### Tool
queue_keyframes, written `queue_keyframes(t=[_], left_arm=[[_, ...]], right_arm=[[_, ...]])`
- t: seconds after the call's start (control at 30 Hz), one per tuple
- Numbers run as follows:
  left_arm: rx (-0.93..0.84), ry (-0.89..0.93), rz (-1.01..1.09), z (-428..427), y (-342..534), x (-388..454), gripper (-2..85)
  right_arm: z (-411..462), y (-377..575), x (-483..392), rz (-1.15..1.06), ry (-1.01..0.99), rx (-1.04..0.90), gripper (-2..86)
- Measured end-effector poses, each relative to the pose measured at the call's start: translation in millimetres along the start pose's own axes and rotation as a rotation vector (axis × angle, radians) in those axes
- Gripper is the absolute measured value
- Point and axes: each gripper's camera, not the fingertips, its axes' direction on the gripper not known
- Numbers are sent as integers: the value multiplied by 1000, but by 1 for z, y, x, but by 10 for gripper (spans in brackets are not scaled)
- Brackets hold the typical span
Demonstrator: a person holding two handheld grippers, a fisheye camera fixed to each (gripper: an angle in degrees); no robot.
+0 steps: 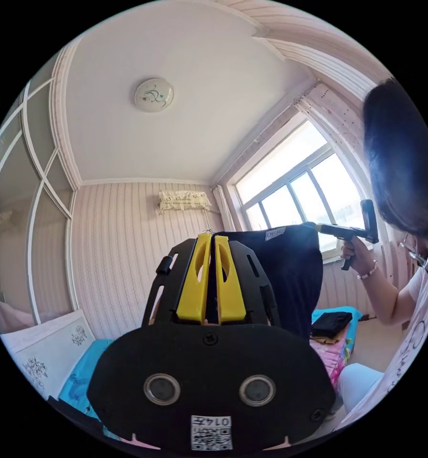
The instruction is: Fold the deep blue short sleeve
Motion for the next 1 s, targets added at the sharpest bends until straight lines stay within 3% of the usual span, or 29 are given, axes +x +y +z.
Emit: queue_keyframes(t=[0.23, 0.43, 0.63, 0.8, 0.93, 1.0], left_arm=[[-105, -86, 42, 12, -22, -39, -10], [-405, -102, -57, 103, 36, -110, -10], [-731, -128, -97, 235, 148, -170, -7], [-949, -88, -370, 348, 289, -226, 34], [-1096, -146, -387, 359, 372, -234, 52], [-1174, -98, -399, 330, 415, -232, 54]], right_arm=[[73, -34, -16, -65, -46, -138, -3], [228, -1, -20, -143, -29, -399, -3], [414, 95, 3, -119, -47, -717, -2], [587, 229, 39, 56, -116, -1092, 9], [625, 325, 60, 257, -22, -1181, 41], [610, 378, 60, 324, -117, -1203, 57]])
